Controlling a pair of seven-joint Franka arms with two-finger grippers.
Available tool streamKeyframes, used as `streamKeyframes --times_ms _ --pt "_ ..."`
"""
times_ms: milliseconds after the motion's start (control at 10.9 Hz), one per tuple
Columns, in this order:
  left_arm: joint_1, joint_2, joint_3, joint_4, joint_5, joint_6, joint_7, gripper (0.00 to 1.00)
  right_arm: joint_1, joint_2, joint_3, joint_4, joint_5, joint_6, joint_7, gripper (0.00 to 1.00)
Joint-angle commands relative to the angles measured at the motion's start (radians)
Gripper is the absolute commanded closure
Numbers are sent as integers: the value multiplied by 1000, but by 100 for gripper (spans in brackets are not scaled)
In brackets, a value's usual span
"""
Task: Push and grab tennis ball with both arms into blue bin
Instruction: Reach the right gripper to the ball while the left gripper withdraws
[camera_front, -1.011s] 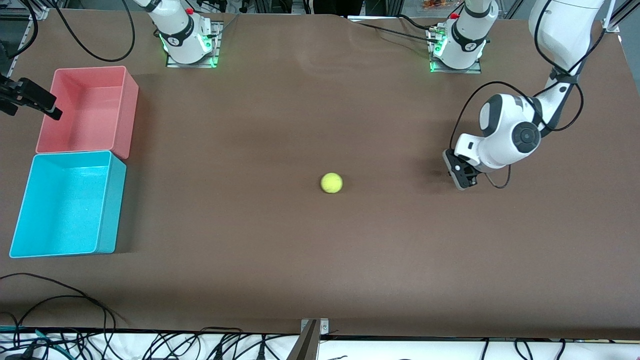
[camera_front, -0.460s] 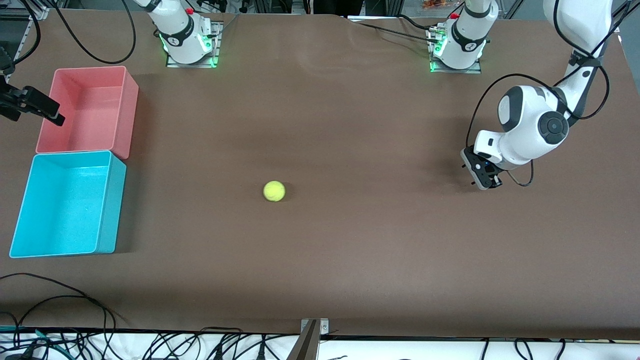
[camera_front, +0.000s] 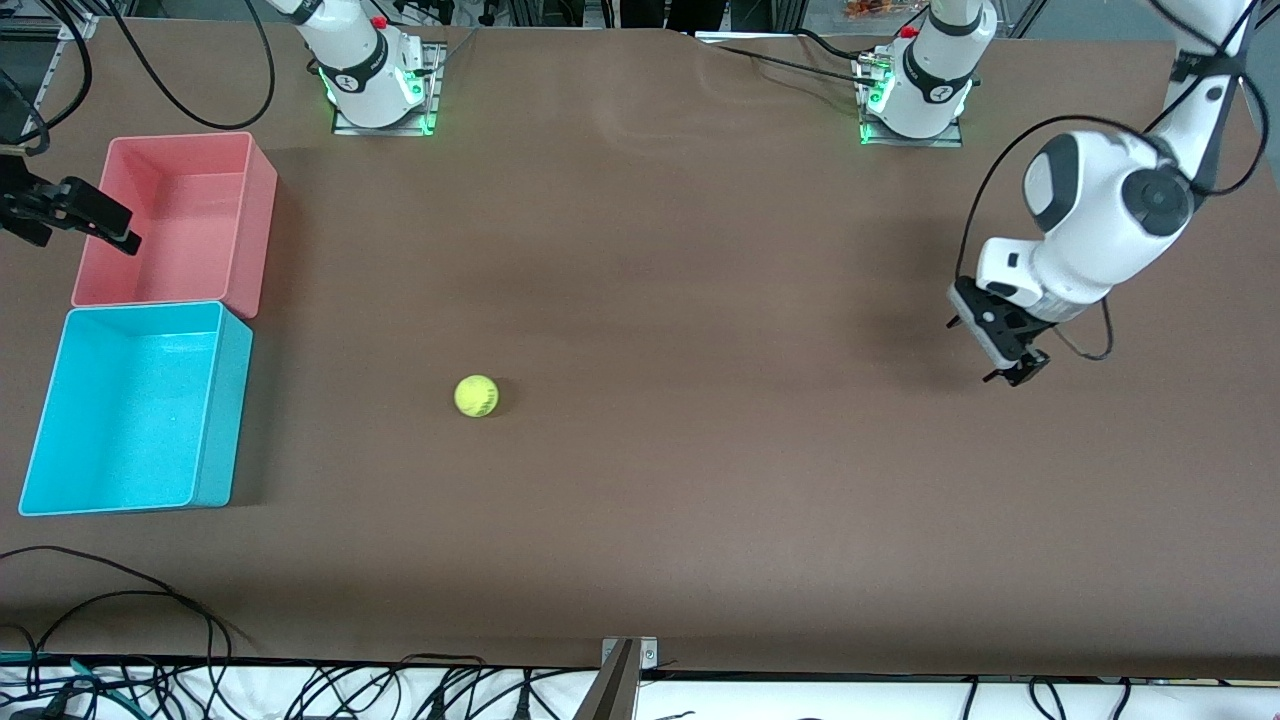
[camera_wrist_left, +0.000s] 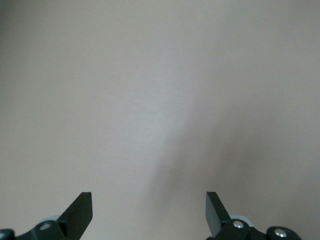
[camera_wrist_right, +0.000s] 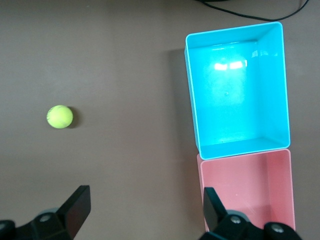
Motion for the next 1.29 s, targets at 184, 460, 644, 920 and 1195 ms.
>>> streamKeyframes --times_ms 184,460,644,920,1195 --pt "2 -212 4 -2 11 -26 -14 0 30 9 -4 10 -26 -1 16 0" --pt "9 -252 21 52 10 -119 -45 0 68 95 -2 5 -15 31 1 0" --pt "25 -272 24 108 4 -212 -120 0 90 182 -1 7 -18 155 -8 0" --pt "24 -272 65 209 4 -356 -290 0 103 323 -2 7 -21 319 -37 0" --pt "25 -272 70 325 2 -538 -399 0 103 438 -2 -1 -23 441 -40 0"
